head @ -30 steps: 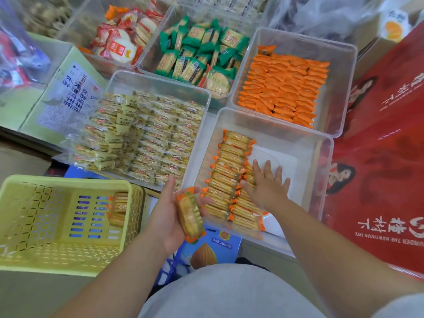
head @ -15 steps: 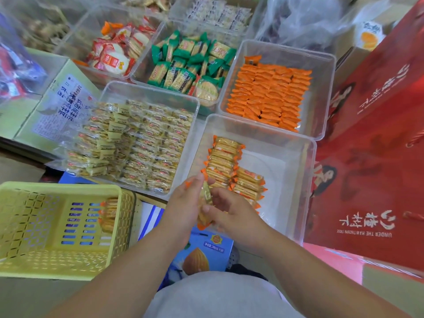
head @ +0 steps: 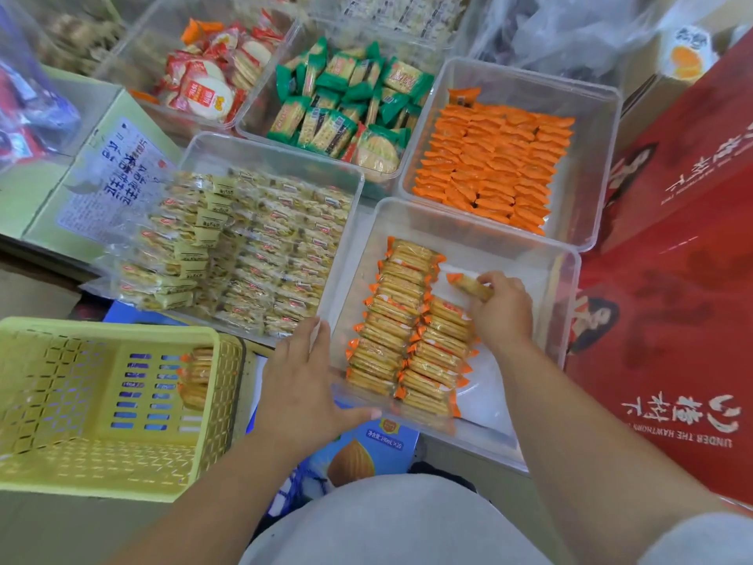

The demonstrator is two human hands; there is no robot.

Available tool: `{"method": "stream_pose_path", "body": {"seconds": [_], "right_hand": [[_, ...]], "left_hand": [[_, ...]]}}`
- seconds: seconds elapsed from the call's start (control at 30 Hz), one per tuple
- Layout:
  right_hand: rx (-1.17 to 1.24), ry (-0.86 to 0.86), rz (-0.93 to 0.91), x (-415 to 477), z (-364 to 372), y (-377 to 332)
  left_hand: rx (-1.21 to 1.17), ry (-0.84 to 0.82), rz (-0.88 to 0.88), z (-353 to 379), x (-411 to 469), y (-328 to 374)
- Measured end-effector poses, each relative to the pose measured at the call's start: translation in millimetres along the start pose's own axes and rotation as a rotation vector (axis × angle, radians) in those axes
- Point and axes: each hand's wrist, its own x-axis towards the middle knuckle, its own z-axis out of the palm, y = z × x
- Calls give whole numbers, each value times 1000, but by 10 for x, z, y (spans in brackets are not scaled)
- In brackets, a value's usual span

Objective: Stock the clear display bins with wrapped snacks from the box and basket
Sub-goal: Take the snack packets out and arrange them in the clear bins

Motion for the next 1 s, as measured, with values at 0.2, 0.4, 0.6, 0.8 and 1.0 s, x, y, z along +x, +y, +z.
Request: {"method": "stream_pose_path", "body": {"seconds": [0.2,0.4,0.6,0.8,1.0], "right_hand": [[-177,-353,-152,-89,230,59],[-83,-385,-92,-83,282,35],[-400,-513,-99,-168,315,37],[-381,-497,-87,-429,244,-57],[-408,-436,-120,-966,232,-144]], "left_hand": [[9,-46,-15,68,1,-35],[-51,-50,-28,84,1,-18],[-35,-37,-31,71,-10,1],[51,-6,23,69,-66,2],[-130,191,191,-87,-432,-310]]}}
